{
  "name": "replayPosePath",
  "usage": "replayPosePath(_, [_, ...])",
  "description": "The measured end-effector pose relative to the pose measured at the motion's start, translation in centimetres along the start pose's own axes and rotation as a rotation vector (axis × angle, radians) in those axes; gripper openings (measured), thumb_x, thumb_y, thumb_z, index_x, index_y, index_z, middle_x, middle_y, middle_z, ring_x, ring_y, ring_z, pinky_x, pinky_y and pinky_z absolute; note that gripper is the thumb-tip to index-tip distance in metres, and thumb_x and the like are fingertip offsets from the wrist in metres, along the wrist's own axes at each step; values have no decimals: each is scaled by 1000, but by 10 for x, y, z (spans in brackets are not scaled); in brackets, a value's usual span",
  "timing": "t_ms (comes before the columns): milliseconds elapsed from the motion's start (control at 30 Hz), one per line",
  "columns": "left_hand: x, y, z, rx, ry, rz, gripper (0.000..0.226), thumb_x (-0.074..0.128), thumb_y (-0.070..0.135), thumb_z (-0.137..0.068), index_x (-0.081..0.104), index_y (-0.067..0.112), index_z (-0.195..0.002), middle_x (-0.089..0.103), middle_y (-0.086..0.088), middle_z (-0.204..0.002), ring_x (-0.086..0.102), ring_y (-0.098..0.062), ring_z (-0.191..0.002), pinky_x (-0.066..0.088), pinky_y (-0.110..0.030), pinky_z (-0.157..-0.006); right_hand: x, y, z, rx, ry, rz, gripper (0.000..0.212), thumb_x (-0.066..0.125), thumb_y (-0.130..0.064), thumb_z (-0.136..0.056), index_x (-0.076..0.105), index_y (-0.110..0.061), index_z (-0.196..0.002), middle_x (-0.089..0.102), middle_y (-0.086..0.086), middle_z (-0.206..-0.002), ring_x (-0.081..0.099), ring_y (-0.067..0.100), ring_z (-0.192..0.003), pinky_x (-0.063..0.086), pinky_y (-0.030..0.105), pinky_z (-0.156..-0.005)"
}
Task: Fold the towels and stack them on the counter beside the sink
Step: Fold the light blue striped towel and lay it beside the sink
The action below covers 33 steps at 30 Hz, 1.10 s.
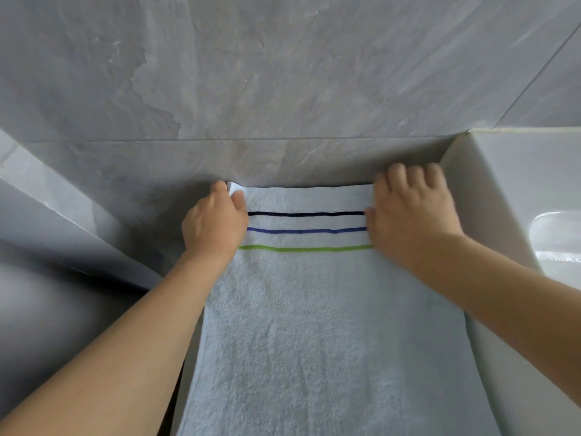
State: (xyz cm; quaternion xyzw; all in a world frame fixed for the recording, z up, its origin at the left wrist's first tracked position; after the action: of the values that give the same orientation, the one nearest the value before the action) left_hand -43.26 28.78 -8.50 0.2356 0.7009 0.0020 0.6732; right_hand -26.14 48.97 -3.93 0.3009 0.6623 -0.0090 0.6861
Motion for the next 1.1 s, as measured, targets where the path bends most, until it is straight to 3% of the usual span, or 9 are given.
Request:
replayPosePath(100, [-3, 1, 5, -32, 3, 11, 31, 37, 32, -104, 50, 5, -113, 65, -23, -109, 58, -47, -101, 31, -39, -70, 8, -43, 21, -246, -39, -275, 55, 30, -46, -97, 40, -15, -142, 46, 11, -137, 45, 33, -120, 29, 45, -107])
replayPosePath(233, [-18, 6, 12, -40, 56, 39, 29, 46, 12, -95, 45, 8, -123, 54, -20, -122, 53, -44, -108, 37, -45, -77, 45, -45, 32, -168, -145, -572, 57, 14, -54, -100, 11, -37, -154, 10, -11, -161, 4, 12, -148, -3, 42, -120])
replayPosePath(333, [-28, 47, 42, 239, 186, 31, 47, 53, 8, -87, 47, 11, -133, 45, -14, -138, 47, -37, -120, 35, -47, -96, 53, -44, 29, -153, -97, -608, 59, 2, -53, -98, 8, -38, -154, 6, -14, -162, -2, 8, -149, -9, 43, -120])
replayPosePath(433, [10, 82, 76, 497, -59, 52, 48, 40, 27, -101, 40, 12, -146, 30, -7, -158, 27, -29, -144, 18, -45, -119, 55, -42, 27, -143, -87, -617, 60, 1, -51, -98, 6, -34, -155, 2, -13, -163, -4, 8, -149, -10, 41, -120])
replayPosePath(533, [43, 61, 80, 464, -258, -95, 60, 16, 45, -103, 8, 25, -159, -2, 5, -167, -8, -13, -152, -12, -37, -121, 57, -42, 28, -144, -86, -610, 59, 4, -50, -99, 5, -33, -155, -1, -11, -163, -7, 12, -150, -9, 42, -120])
replayPosePath(633, [43, 31, 65, 405, -320, -201, 65, 3, 51, -99, -8, 26, -158, -18, 6, -165, -22, -10, -149, -17, -37, -120, 56, -41, 27, -133, -84, -610, 58, 6, -50, -99, 5, -34, -155, -2, -9, -163, -8, 16, -150, -8, 43, -120])
replayPosePath(767, [22, 22, 77, 311, -281, -305, 70, -3, 50, -98, -6, 15, -158, -17, -1, -165, -23, -17, -150, -18, -42, -120, 54, -41, 28, -131, -82, -600, 55, 13, -45, -103, 6, -32, -156, -1, -7, -164, -7, 18, -150, -7, 44, -121])
replayPosePath(933, [17, 53, 172, 622, -264, -145, 67, 19, 50, -102, 19, 13, -158, 10, -4, -166, 2, -23, -154, 10, -53, -122, 55, -40, 28, -118, -76, -588, 55, 13, -45, -103, 8, -32, -156, 1, -7, -164, -5, 19, -150, -6, 43, -121])
replayPosePath(1100, [29, 34, 178, 604, -258, -185, 67, 14, 51, -102, 2, 19, -159, -5, 1, -167, -10, -20, -153, 7, -52, -123, 55, -42, 29, -124, -69, -585, 56, 13, -45, -102, 12, -30, -156, 3, -6, -164, -2, 17, -150, -7, 41, -121])
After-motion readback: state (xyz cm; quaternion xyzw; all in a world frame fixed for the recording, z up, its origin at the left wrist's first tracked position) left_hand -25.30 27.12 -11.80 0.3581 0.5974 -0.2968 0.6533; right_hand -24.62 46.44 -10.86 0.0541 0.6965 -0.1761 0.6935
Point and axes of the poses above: each hand's wrist, its own z-axis away from the middle knuckle, its own x-axis out of the palm, y = z × x, the point moved 9 cm from there along -z, towards the middle knuckle
